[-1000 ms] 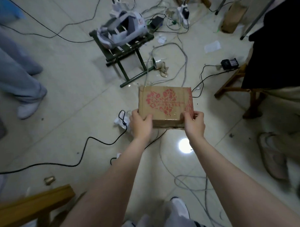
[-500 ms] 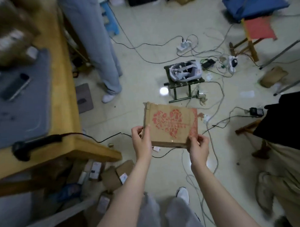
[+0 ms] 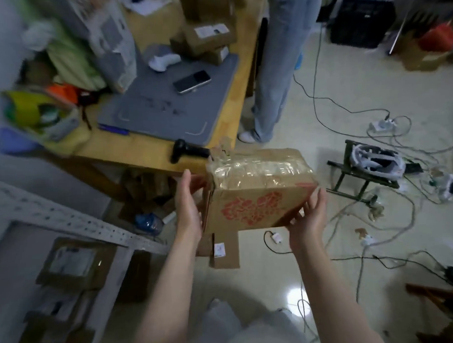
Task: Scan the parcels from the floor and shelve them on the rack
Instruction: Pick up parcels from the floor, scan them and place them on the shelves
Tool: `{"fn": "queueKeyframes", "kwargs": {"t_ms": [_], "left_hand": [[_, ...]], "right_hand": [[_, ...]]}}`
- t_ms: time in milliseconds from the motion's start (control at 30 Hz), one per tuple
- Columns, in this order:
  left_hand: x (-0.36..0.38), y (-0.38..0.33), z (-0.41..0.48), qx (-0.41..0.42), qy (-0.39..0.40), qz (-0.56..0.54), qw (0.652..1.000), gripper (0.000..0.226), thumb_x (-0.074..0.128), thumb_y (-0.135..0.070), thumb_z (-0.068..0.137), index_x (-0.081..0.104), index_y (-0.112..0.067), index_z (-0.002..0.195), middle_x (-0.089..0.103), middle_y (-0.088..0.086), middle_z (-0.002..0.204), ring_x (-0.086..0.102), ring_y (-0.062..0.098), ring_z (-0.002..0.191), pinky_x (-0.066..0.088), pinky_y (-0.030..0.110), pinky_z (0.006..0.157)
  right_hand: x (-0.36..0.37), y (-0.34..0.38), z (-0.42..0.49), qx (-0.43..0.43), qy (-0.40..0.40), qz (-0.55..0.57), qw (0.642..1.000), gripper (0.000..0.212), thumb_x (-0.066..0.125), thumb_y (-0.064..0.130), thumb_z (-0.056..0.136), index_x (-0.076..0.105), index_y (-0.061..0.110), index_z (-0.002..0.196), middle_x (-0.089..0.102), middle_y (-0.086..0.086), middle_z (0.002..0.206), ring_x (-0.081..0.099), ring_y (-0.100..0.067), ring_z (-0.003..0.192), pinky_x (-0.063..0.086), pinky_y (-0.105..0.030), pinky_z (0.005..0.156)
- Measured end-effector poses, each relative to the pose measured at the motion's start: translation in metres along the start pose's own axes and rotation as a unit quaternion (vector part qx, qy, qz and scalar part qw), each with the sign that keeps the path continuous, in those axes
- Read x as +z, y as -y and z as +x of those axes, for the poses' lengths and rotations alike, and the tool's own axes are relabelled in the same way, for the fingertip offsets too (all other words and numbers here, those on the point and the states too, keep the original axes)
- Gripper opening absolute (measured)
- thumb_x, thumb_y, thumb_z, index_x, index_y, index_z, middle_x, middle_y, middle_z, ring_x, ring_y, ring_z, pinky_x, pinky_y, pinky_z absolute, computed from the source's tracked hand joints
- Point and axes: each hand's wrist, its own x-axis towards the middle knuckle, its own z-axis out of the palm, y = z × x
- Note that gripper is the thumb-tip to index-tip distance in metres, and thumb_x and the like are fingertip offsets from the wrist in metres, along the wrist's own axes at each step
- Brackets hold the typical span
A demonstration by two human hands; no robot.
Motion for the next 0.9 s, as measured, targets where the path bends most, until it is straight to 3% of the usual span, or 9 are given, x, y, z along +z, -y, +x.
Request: {"fn": "queueKeyframes", "kwargs": {"t_ms": [100,200,333,400,500,633,733,833,900], "left_hand": [[-0.040,-0.039,0.013,0.040,-0.025,-0.035,0.998,0.067,0.063,-0.067,0.074,0.067,-0.012,0.112,0.073,0.008,0.112,0.068,0.026,0.106,0.053,0.042,0.089],[-0.076,-0.064,0.014,0.107,-0.071,-0.050,0.991,0.038,0.066,-0.044,0.091,0.060,-0.008,0.101,0.068,0.002,0.087,0.067,0.014,0.081,0.053,0.030,0.069],[-0.104,-0.082,0.011,0.147,-0.163,-0.082,0.972,0.040,0.076,-0.043,0.080,0.061,-0.013,0.102,0.065,0.009,0.103,0.063,0.025,0.097,0.052,0.037,0.080],[-0.110,-0.090,0.012,0.149,-0.210,-0.143,0.956,0.040,0.079,-0.034,0.081,0.057,-0.008,0.101,0.060,0.014,0.104,0.061,0.028,0.098,0.052,0.038,0.080],[-0.109,-0.094,0.016,0.185,-0.265,-0.169,0.931,0.052,0.081,-0.035,0.074,0.050,-0.006,0.103,0.056,0.015,0.101,0.060,0.026,0.093,0.054,0.034,0.075],[-0.096,-0.092,0.019,0.149,-0.353,-0.158,0.910,0.049,0.083,-0.022,0.079,0.045,-0.009,0.108,0.057,0.007,0.105,0.063,0.020,0.094,0.057,0.034,0.079],[-0.084,-0.087,0.019,0.046,-0.311,-0.204,0.927,0.098,0.087,-0.056,0.062,0.048,0.000,0.133,0.061,0.022,0.127,0.066,0.033,0.110,0.059,0.050,0.087],[-0.065,-0.091,0.011,-0.002,-0.215,-0.215,0.953,0.061,0.044,-0.063,0.095,0.069,-0.013,0.121,0.073,0.015,0.117,0.073,0.029,0.101,0.059,0.041,0.078],[-0.059,-0.087,0.012,-0.019,-0.178,-0.223,0.958,0.057,0.032,-0.056,0.101,0.072,-0.018,0.114,0.075,0.012,0.112,0.075,0.024,0.092,0.057,0.036,0.076]], "right_hand": [[0.046,-0.014,-0.016,0.012,0.053,-0.030,0.998,0.055,0.036,0.067,0.094,0.062,0.031,0.126,0.066,0.008,0.117,0.058,-0.021,0.116,0.047,-0.052,0.100],[0.091,-0.020,-0.034,0.032,0.114,-0.041,0.992,0.062,0.040,0.071,0.090,0.058,0.029,0.132,0.071,0.001,0.113,0.062,-0.022,0.113,0.048,-0.053,0.098],[0.136,-0.022,-0.042,0.034,0.215,-0.049,0.975,0.050,0.051,0.061,0.081,0.067,0.027,0.114,0.072,-0.002,0.110,0.066,-0.022,0.104,0.052,-0.046,0.089],[0.152,-0.019,-0.041,0.051,0.259,-0.044,0.963,0.034,0.049,0.048,0.088,0.067,0.022,0.098,0.068,-0.004,0.090,0.064,-0.021,0.085,0.050,-0.035,0.075],[0.167,-0.014,-0.034,0.075,0.296,-0.055,0.950,0.022,0.046,0.032,0.085,0.058,0.019,0.072,0.052,0.000,0.067,0.051,-0.016,0.060,0.036,-0.026,0.054],[0.183,-0.009,-0.015,0.081,0.336,-0.077,0.935,0.012,0.047,0.031,0.068,0.053,0.022,0.071,0.050,-0.001,0.071,0.048,-0.018,0.063,0.030,-0.028,0.056],[0.198,0.003,0.005,0.092,0.382,-0.069,0.917,0.019,0.042,0.026,0.071,0.057,0.017,0.080,0.057,-0.003,0.079,0.056,-0.021,0.076,0.044,-0.030,0.066],[0.215,0.015,0.025,0.092,0.427,-0.074,0.896,0.027,0.041,0.020,0.067,0.060,0.015,0.086,0.062,-0.004,0.086,0.059,-0.023,0.086,0.046,-0.034,0.074],[0.222,0.020,0.037,0.092,0.440,-0.100,0.888,0.034,0.042,0.021,0.065,0.060,0.013,0.092,0.061,-0.006,0.092,0.056,-0.025,0.091,0.043,-0.035,0.075]]}}
